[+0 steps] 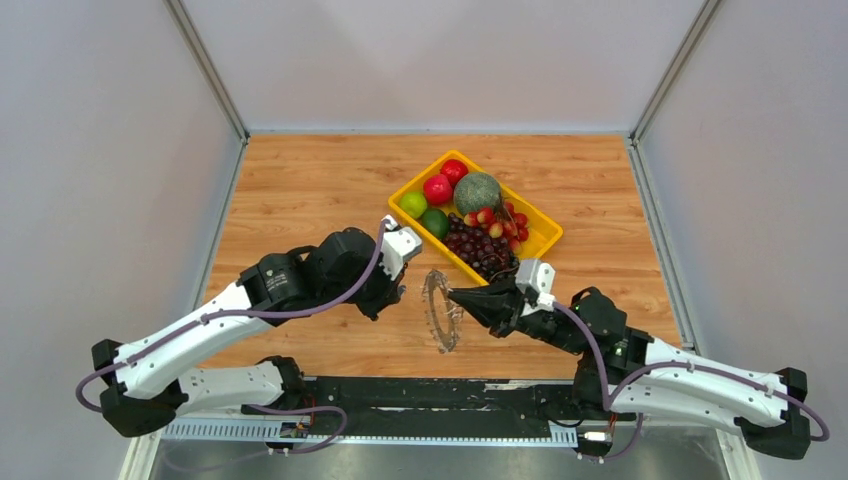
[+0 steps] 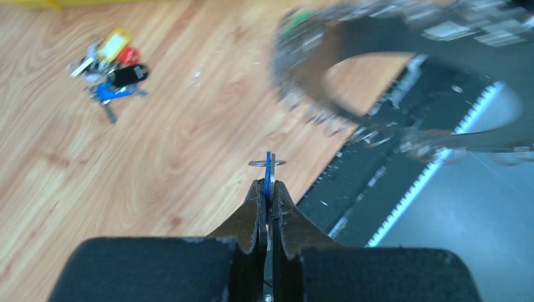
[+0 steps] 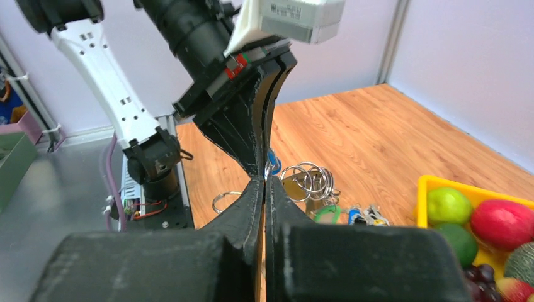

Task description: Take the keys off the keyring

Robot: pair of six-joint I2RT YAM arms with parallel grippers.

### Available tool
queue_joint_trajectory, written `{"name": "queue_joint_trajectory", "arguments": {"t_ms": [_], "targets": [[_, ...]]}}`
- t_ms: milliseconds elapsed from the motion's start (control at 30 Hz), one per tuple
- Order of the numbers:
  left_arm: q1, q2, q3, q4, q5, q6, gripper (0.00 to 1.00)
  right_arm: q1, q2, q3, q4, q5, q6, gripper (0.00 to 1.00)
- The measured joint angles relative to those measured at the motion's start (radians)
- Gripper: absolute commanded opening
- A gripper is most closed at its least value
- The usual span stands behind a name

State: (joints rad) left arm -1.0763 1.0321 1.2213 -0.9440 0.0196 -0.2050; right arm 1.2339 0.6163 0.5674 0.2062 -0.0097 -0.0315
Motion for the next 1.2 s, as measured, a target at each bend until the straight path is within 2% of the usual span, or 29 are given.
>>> {"name": "queue_joint_trajectory", "arguments": {"t_ms": [200,400,600,833,900,967,1000,1033,1100,1200], "targets": [[0.145,-0.018,-0.168,0.155,-0.109,-0.043,0.00,0.000,-0.116,-0.041,-0.069,0.098,0.048,0.00],[0.297,0.039,-0.330,0.447,-0.151,-0.090,0.00,0.000,-0.184,-0.060,-0.168,0.187,0.112,0.00],[0.415,0.223,-0.394,0.721,-0.148,-0.140,0.00,0.000,-0.193,-0.064,-0.275,0.249,0.200,0.00],[0.514,0.438,-0.410,0.951,-0.101,-0.175,0.01,0.000,-0.186,-0.078,-0.369,0.275,0.324,0.00],[0.538,0.499,-0.410,0.998,-0.069,-0.186,0.10,0.000,-0.186,-0.087,-0.393,0.280,0.354,0.00],[0.556,0.553,-0.409,1.036,-0.030,-0.191,0.35,0.000,-0.188,-0.099,-0.406,0.289,0.377,0.00],[0.565,0.585,-0.409,1.056,0.000,-0.199,0.41,0.000,-0.188,-0.106,-0.412,0.297,0.389,0.00],[0.569,0.602,-0.409,1.067,0.016,-0.198,0.53,0.000,-0.186,-0.110,-0.415,0.302,0.397,0.00],[0.576,0.629,-0.410,1.085,0.044,-0.210,0.67,0.000,-0.170,-0.114,-0.427,0.318,0.415,0.00],[0.576,0.622,-0.420,1.107,0.058,-0.212,0.77,0.000,-0.114,-0.114,-0.427,0.333,0.427,0.00]]}}
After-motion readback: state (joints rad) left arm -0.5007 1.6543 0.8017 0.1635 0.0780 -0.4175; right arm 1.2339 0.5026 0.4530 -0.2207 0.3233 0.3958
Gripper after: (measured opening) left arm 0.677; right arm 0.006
